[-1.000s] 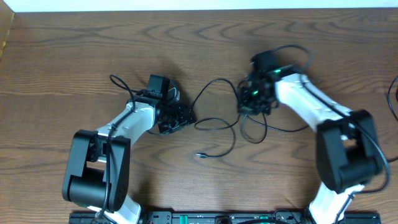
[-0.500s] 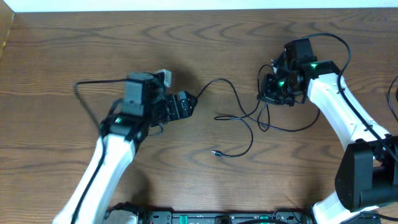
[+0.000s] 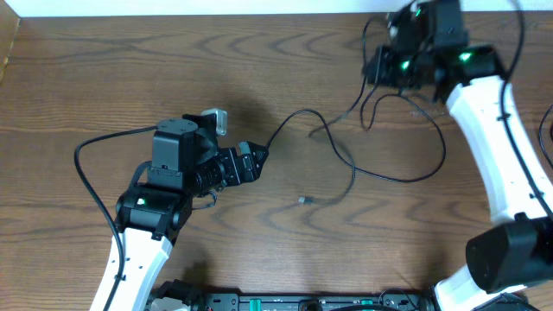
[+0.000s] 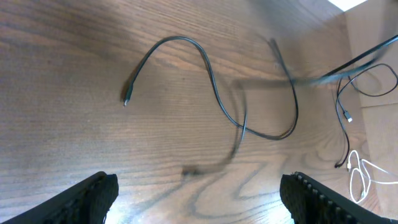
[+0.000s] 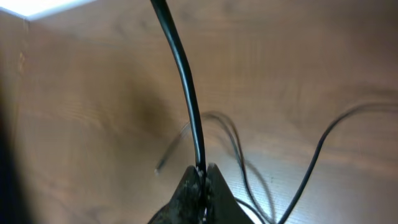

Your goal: Untangle cables

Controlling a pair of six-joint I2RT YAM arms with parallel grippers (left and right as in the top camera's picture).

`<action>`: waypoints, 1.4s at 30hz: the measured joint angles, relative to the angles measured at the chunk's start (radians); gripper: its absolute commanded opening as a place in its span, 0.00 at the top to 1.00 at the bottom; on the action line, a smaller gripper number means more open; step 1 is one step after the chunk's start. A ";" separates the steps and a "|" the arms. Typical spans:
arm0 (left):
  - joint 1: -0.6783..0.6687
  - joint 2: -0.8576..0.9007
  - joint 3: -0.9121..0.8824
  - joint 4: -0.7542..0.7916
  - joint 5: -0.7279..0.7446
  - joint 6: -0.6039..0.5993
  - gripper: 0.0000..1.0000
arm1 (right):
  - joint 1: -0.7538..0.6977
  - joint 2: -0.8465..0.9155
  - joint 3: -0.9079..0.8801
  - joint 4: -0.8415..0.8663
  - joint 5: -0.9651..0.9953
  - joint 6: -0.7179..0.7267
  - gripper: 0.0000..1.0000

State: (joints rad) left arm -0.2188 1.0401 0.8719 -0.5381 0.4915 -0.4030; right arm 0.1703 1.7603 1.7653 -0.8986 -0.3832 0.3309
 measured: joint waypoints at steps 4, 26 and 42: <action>0.000 0.000 0.000 -0.012 0.000 0.011 0.11 | -0.020 0.000 0.215 -0.077 0.040 -0.055 0.99; -0.005 0.000 0.000 -0.065 0.000 0.019 0.11 | -0.082 0.128 0.376 -0.372 0.332 -0.175 0.99; -0.006 0.000 0.000 -0.103 -0.001 0.044 0.11 | 0.112 0.497 0.316 -0.260 0.339 -0.182 0.96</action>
State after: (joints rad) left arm -0.2245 1.0401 0.8719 -0.6407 0.4908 -0.3588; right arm 0.2825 2.2574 2.0815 -1.1584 -0.0444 0.1490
